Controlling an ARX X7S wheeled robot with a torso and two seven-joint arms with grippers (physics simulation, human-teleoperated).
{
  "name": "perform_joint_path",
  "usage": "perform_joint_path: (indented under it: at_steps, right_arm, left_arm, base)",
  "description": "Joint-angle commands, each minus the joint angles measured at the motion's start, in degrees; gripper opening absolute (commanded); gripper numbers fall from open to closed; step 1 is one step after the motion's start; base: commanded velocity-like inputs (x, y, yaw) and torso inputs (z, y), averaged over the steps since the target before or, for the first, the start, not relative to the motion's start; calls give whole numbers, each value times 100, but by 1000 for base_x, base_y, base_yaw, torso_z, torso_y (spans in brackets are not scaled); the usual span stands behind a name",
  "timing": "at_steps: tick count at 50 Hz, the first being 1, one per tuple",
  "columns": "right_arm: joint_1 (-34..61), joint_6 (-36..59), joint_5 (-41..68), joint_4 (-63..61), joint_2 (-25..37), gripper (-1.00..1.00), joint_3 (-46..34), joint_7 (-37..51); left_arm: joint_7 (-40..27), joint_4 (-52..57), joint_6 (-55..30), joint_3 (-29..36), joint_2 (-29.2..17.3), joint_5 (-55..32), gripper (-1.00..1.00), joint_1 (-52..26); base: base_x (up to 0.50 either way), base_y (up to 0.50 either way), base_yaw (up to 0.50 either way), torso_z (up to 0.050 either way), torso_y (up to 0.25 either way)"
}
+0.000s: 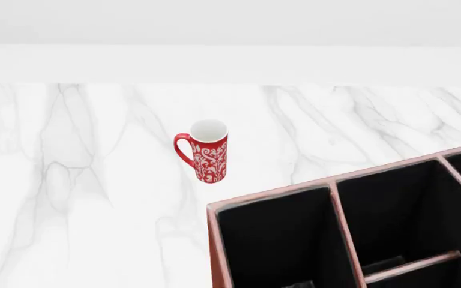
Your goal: Pick up the book and place it in the right compartment of the caddy.
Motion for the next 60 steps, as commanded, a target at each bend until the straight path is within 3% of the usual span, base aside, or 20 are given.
perform_joint_path:
  at_steps: [1, 15, 20, 27, 40, 50, 60]
  right_arm:
    - [154, 26, 58, 21, 194, -100, -149, 114]
    - [128, 175, 207, 153, 261, -100, -109, 480]
    - [72, 196, 1862, 74, 599, -100, -207, 1597]
    - [232, 189, 3213, 220, 883, -100, -585, 2585]
    - [11, 119, 4774, 236, 1217, -100, -775, 3817]
    - [-135, -87, 5137, 186, 1399, -100, -835, 4432]
    - [-161, -335, 5004, 153, 1513, -100, -948, 4433]
  left_arm:
    - [7, -35, -15, 59, -14, 23, 100, -38]
    - [24, -96, -14, 94, -36, 9, 100, -81]
    - [8, -72, -74, 117, -72, 9, 100, -122]
    - [16, -81, -51, 104, -74, -13, 100, -114]
    - [38, -130, 25, 86, -49, -35, 100, -86]
    - [69, -192, 110, 79, -26, -59, 100, -77]
    - [81, -203, 140, 85, -25, -64, 100, -68]
  base:
    - [0, 0, 0, 0, 0]
    - [0, 0, 0, 0, 1]
    - [0, 0, 0, 0, 2]
    - [0, 0, 0, 0, 1]
    - [0, 0, 0, 0, 2]
    - [0, 0, 0, 2, 1]
    - [0, 0, 0, 0, 2]
